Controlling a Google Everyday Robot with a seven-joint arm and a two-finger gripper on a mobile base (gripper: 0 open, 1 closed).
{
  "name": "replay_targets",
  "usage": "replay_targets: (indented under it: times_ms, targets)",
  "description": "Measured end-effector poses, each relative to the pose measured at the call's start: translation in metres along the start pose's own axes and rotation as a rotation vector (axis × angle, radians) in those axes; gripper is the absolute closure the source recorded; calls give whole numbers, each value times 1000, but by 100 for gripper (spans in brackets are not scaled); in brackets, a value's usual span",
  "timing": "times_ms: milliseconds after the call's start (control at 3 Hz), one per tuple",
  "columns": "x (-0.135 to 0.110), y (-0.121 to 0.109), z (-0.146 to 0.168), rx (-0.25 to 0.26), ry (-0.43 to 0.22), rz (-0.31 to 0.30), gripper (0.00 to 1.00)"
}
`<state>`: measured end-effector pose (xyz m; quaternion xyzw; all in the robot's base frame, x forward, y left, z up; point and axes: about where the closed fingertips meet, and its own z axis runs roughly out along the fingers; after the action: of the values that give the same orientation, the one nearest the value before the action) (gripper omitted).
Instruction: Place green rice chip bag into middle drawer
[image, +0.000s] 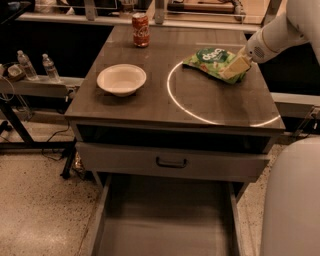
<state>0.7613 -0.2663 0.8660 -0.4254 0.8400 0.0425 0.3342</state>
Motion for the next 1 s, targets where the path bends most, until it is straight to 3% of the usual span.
replay_targets:
  times_ms: [667,1000]
  targets:
    - [-6,6,-17,5,17,-6,87]
    - [-9,8,-35,23,23,-31,100]
